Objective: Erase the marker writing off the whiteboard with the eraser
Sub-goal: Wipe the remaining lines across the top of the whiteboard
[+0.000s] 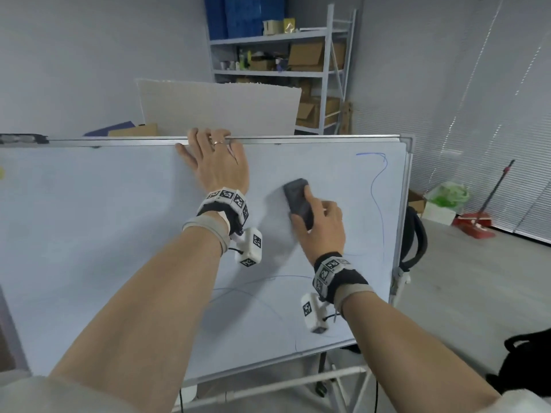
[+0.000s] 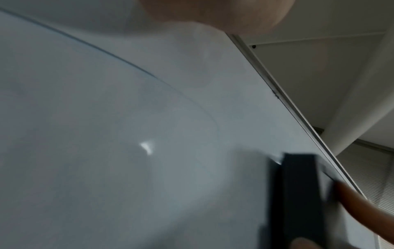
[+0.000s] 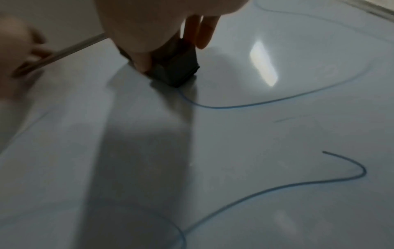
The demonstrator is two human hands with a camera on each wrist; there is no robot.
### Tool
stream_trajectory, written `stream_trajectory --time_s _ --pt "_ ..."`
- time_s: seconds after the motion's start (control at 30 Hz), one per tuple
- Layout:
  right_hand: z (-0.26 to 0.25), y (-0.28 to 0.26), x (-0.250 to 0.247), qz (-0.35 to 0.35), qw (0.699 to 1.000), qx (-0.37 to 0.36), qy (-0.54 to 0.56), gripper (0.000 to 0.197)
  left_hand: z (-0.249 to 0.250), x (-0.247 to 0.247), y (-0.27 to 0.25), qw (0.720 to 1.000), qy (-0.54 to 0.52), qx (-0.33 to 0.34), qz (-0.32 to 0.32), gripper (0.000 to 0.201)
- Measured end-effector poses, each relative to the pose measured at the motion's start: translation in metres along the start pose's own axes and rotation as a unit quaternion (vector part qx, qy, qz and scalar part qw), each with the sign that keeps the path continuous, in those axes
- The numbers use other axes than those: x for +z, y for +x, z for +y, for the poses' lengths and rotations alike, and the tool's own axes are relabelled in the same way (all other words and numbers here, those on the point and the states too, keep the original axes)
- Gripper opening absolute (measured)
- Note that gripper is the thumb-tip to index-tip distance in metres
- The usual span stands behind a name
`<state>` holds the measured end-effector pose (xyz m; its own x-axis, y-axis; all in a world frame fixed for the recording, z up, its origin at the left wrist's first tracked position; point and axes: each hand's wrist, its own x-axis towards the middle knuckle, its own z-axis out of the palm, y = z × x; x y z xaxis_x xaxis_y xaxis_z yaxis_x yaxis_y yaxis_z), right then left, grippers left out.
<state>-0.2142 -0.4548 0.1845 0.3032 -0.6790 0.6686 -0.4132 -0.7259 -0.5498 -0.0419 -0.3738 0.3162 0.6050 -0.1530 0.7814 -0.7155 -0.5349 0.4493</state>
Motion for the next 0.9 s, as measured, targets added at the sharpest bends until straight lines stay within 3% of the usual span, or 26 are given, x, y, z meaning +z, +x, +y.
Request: stream_trajectory --time_s 0.07,0.1,0.2,0.37,0.47,0.6,0.73,0.8,0.9 --pt "0.016 0.007 -0.014 0.034 0.992 0.116 0.017 0.063 0.009 0.003 -0.005 1.0 -0.004 -0.001 0.006 0.034" --pt "0.02 0.01 -0.02 0.038 0.989 0.14 0.016 0.063 0.014 0.004 -0.007 1.0 0.002 -0.003 0.005 0.035" --pt "0.019 0.018 -0.031 0.026 0.995 0.093 0.003 0.063 0.035 0.005 -0.015 0.999 0.033 0.01 -0.037 0.042" --pt "0.017 0.049 -0.052 0.014 1.0 -0.011 -0.02 0.064 0.102 0.018 -0.041 0.985 0.003 0.114 -0.127 0.047" --pt "0.028 0.069 -0.069 0.023 0.999 -0.016 -0.045 0.063 0.122 0.027 -0.052 0.982 0.003 0.137 -0.126 0.052" --pt "0.072 0.086 -0.091 0.083 0.99 0.103 -0.057 0.062 0.124 0.038 -0.056 0.99 0.002 0.13 -0.06 0.043" --pt "0.118 0.09 -0.114 0.074 0.965 0.241 -0.075 0.063 0.129 0.045 -0.057 0.995 0.001 0.092 -0.033 0.04" --pt "0.118 0.092 -0.113 0.076 0.972 0.215 -0.064 0.064 0.132 0.049 -0.059 0.995 0.001 0.094 -0.031 0.038" --pt "0.09 0.092 -0.102 0.053 0.997 0.055 -0.006 0.064 0.139 0.056 -0.062 0.996 -0.005 0.09 -0.029 0.038"
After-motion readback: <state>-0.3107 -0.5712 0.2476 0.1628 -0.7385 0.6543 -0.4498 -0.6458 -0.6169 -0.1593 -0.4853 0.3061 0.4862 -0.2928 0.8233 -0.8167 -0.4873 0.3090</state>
